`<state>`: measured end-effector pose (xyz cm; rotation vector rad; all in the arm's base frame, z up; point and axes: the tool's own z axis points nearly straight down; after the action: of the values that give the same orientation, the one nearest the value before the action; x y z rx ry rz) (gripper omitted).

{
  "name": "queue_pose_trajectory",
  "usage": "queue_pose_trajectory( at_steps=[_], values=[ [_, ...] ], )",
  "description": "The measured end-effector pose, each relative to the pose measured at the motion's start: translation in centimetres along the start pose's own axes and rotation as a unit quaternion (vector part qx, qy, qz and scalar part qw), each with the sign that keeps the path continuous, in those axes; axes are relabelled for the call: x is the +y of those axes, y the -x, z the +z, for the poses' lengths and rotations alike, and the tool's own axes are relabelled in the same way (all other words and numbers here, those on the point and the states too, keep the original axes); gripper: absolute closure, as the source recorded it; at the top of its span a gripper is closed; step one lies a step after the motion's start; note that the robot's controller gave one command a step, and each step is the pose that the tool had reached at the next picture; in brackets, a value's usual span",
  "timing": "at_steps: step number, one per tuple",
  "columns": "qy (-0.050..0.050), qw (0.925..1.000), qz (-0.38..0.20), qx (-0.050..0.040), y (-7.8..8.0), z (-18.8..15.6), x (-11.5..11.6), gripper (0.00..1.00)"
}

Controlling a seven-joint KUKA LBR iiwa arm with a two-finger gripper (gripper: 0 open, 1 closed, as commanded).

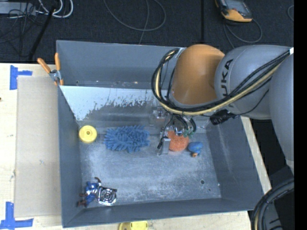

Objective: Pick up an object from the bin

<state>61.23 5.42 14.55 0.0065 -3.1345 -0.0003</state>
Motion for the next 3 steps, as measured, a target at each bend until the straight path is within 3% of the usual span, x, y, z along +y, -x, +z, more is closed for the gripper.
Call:
queue_pose_trajectory(
  at_steps=[1, 2, 3],
  values=[
    [0.0, 1.0, 0.001, -0.0033, 0.1, -0.5, 0.0, 0.0],
    [0.0, 0.9994, -0.034, -0.0053, -0.1, 6.5, 8.3, 0.0],
    [0.0, 0.9972, -0.075, -0.0031, 0.6, 4.4, 8.6, 0.0]
  ],
)
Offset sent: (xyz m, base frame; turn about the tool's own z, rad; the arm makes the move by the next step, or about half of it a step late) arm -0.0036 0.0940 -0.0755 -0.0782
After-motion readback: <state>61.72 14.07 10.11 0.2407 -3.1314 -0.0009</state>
